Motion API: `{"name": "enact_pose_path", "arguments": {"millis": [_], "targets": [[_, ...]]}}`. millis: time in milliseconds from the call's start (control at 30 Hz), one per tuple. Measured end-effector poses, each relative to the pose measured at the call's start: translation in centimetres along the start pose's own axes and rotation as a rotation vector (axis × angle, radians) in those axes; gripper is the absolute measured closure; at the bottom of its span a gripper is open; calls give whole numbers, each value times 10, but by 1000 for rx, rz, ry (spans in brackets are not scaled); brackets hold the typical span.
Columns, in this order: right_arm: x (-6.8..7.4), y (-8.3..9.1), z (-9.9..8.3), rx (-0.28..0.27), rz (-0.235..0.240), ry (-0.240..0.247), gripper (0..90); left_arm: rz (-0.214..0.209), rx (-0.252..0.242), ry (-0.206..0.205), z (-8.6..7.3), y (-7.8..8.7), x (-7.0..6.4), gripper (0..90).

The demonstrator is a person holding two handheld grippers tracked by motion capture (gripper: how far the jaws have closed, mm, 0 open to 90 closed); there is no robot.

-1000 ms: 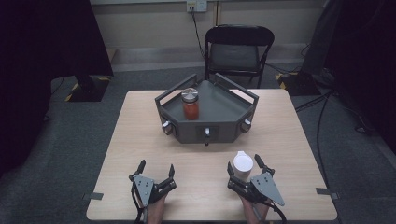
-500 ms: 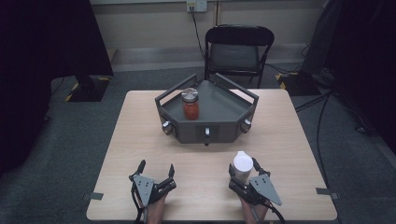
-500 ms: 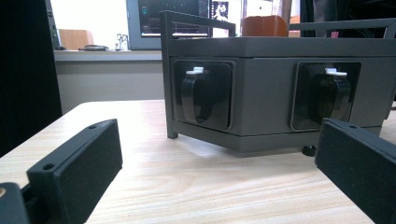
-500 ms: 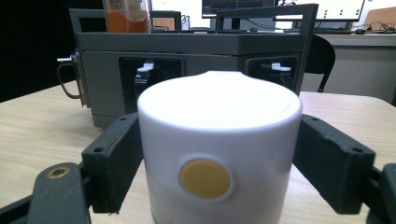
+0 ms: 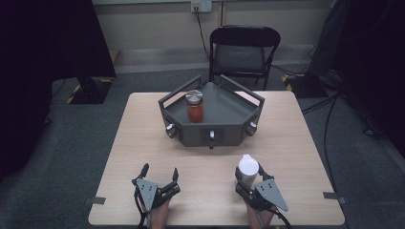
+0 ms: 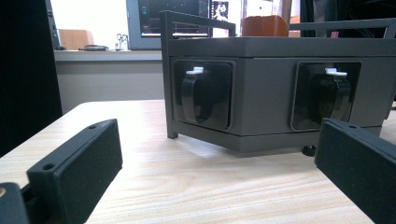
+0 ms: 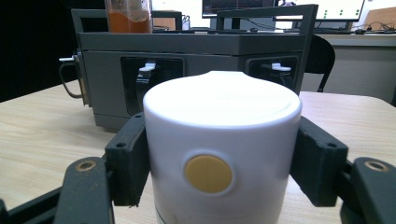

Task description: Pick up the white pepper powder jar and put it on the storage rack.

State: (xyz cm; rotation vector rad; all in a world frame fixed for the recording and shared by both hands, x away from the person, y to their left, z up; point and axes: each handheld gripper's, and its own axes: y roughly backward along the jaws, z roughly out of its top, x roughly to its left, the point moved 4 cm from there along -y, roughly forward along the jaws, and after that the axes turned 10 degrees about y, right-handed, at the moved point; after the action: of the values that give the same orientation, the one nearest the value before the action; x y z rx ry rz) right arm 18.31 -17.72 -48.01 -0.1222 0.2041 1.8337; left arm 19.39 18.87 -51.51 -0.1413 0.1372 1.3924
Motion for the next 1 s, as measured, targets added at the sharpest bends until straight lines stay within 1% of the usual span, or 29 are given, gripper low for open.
{"name": "enact_pose_path", "arguments": {"millis": [133, 233, 433, 533, 700, 767, 1000], "targets": [[0, 0, 2, 8, 1, 0, 300, 0, 0, 0, 0, 0, 0, 2], [-2, -1, 4, 16, 12, 3, 300, 0, 0, 0, 0, 0, 0, 2], [-4, 1, 7, 13, 8, 6, 301, 3, 0, 0, 0, 0, 0, 2], [-6, 1, 11, 23, 15, 2, 301, 3, 0, 0, 0, 0, 0, 2], [-8, 1, 14, 23, 27, -4, 301, 3, 0, 0, 0, 0, 0, 2], [-8, 1, 15, 20, 32, -15, 301, 3, 0, 0, 0, 0, 0, 2], [-8, -1, 20, 21, 56, -6, 301, 2, 0, 0, 0, 0, 0, 2]]}}
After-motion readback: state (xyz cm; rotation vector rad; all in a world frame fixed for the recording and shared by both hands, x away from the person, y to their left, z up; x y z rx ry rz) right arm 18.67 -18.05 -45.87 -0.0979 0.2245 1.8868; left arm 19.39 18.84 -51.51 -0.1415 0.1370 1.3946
